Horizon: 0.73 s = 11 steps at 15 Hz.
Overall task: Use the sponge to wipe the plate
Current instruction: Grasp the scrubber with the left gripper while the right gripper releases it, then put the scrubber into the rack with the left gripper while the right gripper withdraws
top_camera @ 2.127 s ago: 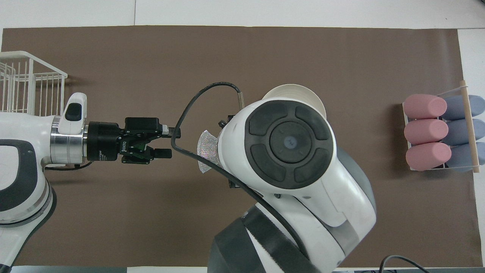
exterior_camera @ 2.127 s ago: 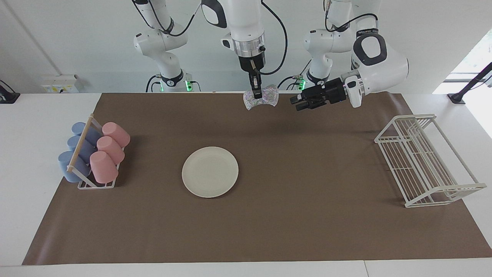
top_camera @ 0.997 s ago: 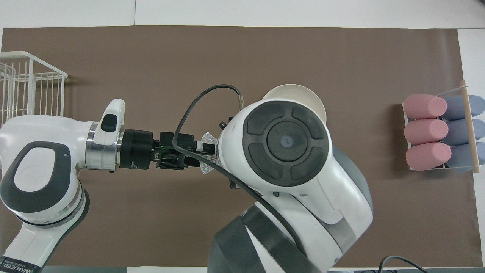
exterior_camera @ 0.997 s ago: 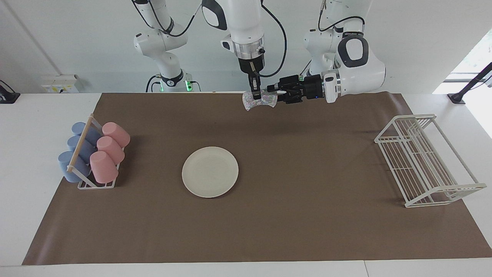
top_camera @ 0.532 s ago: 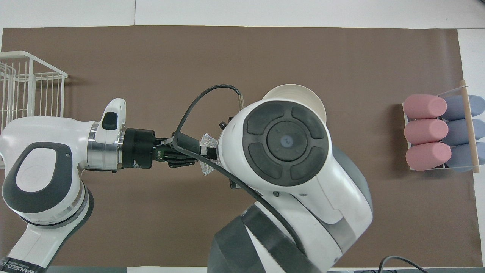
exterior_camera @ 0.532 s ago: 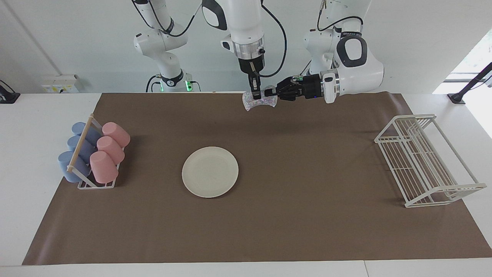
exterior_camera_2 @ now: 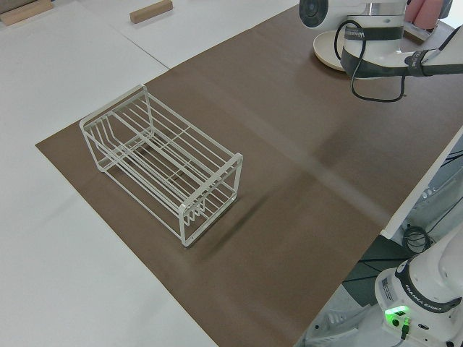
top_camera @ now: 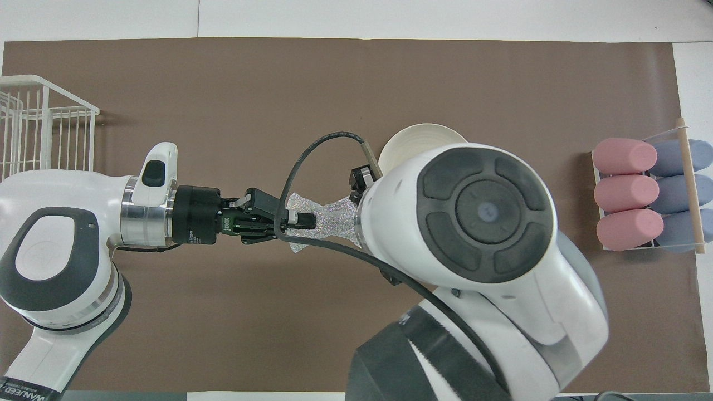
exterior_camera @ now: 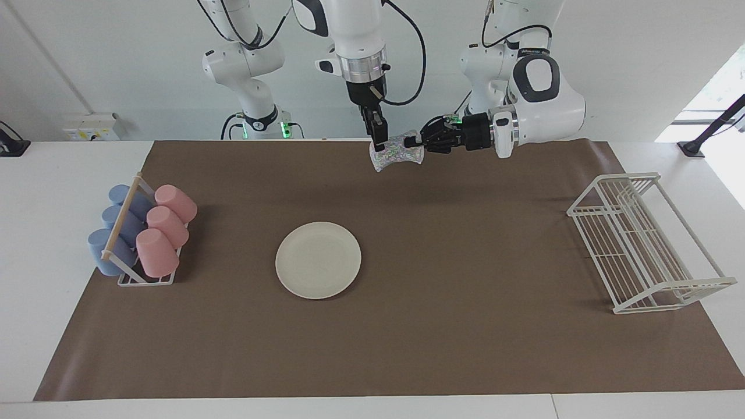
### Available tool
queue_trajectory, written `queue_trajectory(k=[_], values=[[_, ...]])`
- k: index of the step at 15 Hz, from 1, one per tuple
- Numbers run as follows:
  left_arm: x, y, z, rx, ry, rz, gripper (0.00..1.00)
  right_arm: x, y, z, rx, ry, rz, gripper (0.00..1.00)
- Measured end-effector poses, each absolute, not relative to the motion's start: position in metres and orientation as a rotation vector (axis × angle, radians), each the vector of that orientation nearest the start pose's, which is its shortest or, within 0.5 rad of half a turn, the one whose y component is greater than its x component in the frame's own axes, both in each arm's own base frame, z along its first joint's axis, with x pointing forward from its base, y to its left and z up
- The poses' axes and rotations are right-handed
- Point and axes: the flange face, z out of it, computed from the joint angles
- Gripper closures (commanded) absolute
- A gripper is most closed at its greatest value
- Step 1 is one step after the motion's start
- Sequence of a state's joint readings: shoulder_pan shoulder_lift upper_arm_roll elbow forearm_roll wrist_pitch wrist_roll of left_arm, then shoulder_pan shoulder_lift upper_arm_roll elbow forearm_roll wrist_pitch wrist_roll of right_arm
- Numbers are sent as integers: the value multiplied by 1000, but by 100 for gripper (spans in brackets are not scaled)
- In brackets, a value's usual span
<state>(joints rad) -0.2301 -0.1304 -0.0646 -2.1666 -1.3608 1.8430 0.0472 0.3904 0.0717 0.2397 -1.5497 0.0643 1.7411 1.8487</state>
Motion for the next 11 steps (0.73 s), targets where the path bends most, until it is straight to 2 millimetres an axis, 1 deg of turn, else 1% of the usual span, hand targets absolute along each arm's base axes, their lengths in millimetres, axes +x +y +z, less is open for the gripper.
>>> queue_trajectory(k=[2, 4, 5, 6, 8, 9, 11], values=[[471, -220, 488, 1971, 220, -331, 100, 488, 322, 615, -2562, 1582, 34, 0], [474, -216, 488, 2036, 237, -323, 100, 499, 286, 615, -2711, 1411, 48, 0], [476, -214, 489, 2096, 247, -322, 100, 504, 266, 615, -2778, 1324, 64, 0], [478, -212, 493, 2168, 254, -323, 100, 509, 245, 615, -2831, 1243, 78, 0], [488, -209, 509, 2273, 287, -307, 100, 521, 203, 618, -2904, 1080, 86, 0], [493, -208, 516, 2322, 301, -292, 100, 526, 183, 620, -2933, 1003, 88, 0], [502, -205, 525, 2442, 315, -253, 100, 534, 143, 623, -2974, 867, 88, 0]])
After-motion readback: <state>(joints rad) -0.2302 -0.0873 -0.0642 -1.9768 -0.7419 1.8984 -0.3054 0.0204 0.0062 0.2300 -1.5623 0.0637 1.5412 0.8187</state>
